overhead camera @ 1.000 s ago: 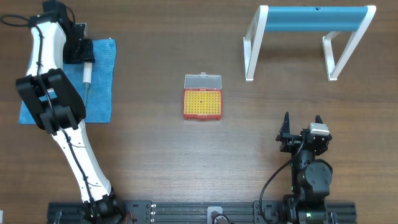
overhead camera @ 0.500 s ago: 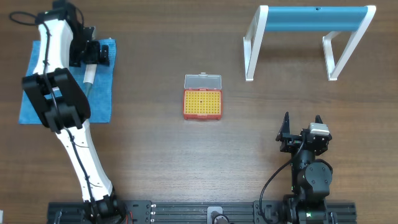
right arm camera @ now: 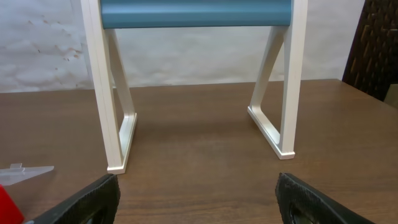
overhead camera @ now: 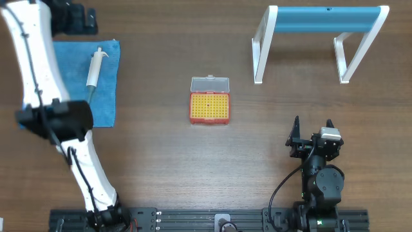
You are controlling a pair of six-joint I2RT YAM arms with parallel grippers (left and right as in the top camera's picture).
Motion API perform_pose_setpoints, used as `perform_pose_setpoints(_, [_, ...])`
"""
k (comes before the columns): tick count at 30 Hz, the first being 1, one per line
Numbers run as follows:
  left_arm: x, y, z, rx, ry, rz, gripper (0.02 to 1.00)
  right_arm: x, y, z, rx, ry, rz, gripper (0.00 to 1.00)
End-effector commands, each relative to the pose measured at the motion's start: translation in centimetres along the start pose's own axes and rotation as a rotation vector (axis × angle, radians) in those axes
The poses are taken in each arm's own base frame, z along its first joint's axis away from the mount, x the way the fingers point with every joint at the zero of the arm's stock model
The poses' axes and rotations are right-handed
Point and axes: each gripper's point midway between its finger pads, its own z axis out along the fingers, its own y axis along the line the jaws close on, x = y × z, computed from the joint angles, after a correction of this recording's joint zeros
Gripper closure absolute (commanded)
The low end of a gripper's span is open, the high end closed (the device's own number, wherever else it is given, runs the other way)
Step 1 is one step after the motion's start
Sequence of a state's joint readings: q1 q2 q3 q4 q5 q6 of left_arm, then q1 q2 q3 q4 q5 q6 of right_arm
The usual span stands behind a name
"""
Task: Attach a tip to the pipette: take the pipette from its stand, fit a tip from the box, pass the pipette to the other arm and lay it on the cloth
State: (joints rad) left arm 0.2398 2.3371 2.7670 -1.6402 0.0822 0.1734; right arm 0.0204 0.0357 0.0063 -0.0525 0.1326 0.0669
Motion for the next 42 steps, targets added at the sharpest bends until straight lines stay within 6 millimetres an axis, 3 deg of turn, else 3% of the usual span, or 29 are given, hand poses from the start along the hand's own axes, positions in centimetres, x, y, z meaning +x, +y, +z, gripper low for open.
perform_pose_setpoints(1, [0.4, -2.7, -15.8, -0.015, -0.331, 0.026, 0.02, 0.2, -0.2, 0.0, 0.013, 0.005, 0.01, 0.18])
perform_pose_setpoints(5, [3.3, -3.1, -23.6, -0.077, -0.485, 0.031, 0.018, 0.2, -0.2, 0.0, 0.013, 0.005, 0.01, 0.18])
perform_pose_setpoints(9, [7.4, -4.1, -28.6, -0.093, -0.587, 0.039, 0.02, 0.2, -0.2, 0.0, 0.013, 0.005, 0.01, 0.18])
perform_pose_setpoints(12, [10.8, -2.6, -30.7, -0.208, -0.631, -0.042, 0.02, 0.2, -0.2, 0.0, 0.013, 0.005, 0.01, 0.18])
perform_pose_setpoints(16, [15.6, -3.7, -32.1, -0.21, -0.748, -0.035, 0.02, 0.2, -0.2, 0.0, 0.013, 0.005, 0.01, 0.178])
perform_pose_setpoints(20, [18.0, -4.2, -33.5, -0.233, -0.953, -0.03, 0.02, 0.2, -0.2, 0.0, 0.013, 0.005, 0.01, 0.18])
perform_pose_setpoints(24, [18.3, -5.0, -32.2, -0.202, -1.077, 0.0, 0.02, 0.2, -0.2, 0.0, 0.013, 0.005, 0.01, 0.178])
perform_pose_setpoints(30, [16.4, -6.9, -28.4, -0.114, -1.339, 0.105, 0.02, 0.2, -0.2, 0.0, 0.013, 0.005, 0.01, 0.18])
perform_pose_setpoints(33, [16.5, -8.2, -26.0, -0.068, -1.444, 0.149, 0.02, 0.2, -0.2, 0.0, 0.013, 0.005, 0.01, 0.18])
perform_pose_setpoints(42, [17.2, -9.9, -17.2, 0.021, -1.344, 0.185, 0.02, 0.2, -0.2, 0.0, 0.013, 0.005, 0.01, 0.18])
